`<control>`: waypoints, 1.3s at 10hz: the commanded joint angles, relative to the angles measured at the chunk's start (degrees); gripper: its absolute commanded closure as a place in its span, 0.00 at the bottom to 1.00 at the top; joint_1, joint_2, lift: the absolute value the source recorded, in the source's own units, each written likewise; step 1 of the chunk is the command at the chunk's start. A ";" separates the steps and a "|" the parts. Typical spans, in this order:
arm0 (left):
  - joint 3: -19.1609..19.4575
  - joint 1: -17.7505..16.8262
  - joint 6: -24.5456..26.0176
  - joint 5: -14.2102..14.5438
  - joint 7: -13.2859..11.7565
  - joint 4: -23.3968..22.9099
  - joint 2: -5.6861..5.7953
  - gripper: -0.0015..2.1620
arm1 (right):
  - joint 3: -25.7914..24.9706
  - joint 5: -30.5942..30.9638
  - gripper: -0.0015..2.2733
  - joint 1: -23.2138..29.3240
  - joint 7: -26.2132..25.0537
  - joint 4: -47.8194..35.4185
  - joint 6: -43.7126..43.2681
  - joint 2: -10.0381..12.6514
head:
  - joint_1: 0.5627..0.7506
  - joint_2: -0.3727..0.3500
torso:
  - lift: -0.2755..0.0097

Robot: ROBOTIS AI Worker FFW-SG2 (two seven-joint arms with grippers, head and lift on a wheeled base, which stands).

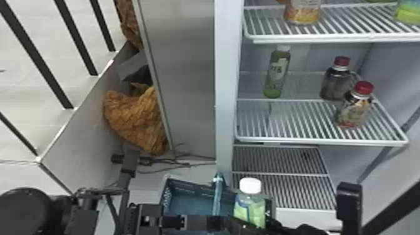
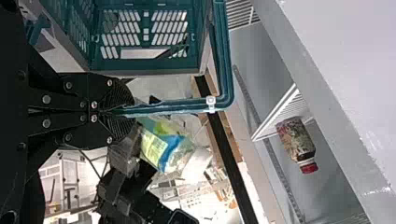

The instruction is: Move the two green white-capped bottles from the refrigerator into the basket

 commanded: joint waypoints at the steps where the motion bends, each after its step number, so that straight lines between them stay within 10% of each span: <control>1: -0.11 0.00 0.03 0.01 0.00 0.00 0.00 0.55 | 0.69 -0.45 0.45 -0.43 0.01 0.68 0.99 -0.18 | 0.70 0.61 | 0.04; 5: -0.11 -0.14 0.03 -0.22 0.00 0.00 0.08 0.55 | 0.11 0.92 0.06 -0.43 0.27 0.40 1.56 -0.18 | 0.70 0.62 | 0.04; 13: -0.11 -0.14 0.03 -0.34 0.00 0.00 0.08 0.55 | -2.28 6.86 0.05 -0.43 0.19 -2.97 0.43 0.17 | 0.70 0.56 | 0.04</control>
